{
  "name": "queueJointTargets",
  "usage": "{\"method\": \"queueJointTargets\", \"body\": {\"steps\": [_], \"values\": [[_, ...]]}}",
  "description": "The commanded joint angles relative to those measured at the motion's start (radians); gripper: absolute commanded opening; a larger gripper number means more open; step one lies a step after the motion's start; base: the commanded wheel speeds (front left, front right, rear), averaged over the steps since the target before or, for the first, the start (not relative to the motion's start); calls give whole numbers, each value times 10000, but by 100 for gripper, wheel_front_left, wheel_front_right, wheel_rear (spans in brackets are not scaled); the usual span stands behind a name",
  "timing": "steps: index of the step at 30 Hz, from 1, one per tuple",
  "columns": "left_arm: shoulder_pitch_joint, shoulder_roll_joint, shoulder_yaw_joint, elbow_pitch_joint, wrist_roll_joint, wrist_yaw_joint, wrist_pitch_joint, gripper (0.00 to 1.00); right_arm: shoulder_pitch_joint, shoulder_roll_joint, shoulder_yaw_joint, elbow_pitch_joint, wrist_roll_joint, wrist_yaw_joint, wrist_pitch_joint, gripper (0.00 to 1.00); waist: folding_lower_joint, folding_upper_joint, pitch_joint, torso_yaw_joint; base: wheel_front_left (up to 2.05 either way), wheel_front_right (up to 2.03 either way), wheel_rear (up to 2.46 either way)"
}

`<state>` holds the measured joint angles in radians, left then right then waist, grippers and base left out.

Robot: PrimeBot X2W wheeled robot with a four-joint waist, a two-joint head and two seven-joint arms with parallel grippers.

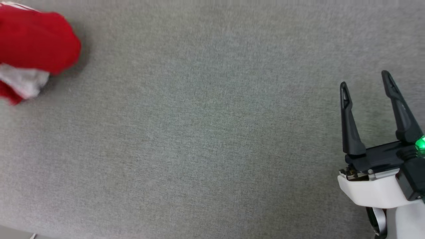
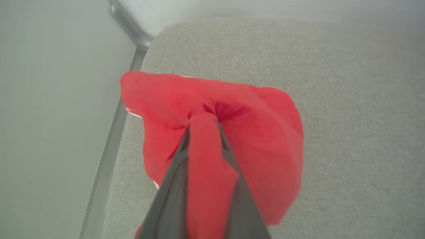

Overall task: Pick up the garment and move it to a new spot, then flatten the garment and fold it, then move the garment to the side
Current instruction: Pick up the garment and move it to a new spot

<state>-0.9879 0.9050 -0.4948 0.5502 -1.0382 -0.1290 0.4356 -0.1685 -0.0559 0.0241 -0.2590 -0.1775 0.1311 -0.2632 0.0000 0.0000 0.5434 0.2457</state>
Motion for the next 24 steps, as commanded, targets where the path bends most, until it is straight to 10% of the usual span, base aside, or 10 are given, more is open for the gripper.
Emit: {"method": "queueJointTargets", "body": {"steps": [1, 24], "values": [[-231, 95, -67, -175, 61, 9, -92, 0, -156, 42, 28, 43, 40, -7, -24, 100, 0, 0, -391, -124, 0, 0, 0], [-3065, -666, -2438, -4569, 1322, 8, 563, 0, 308, 71, -55, 535, 1663, -7, -24, 100, 0, 0, -2019, -2501, 0, 0, 0]]}}
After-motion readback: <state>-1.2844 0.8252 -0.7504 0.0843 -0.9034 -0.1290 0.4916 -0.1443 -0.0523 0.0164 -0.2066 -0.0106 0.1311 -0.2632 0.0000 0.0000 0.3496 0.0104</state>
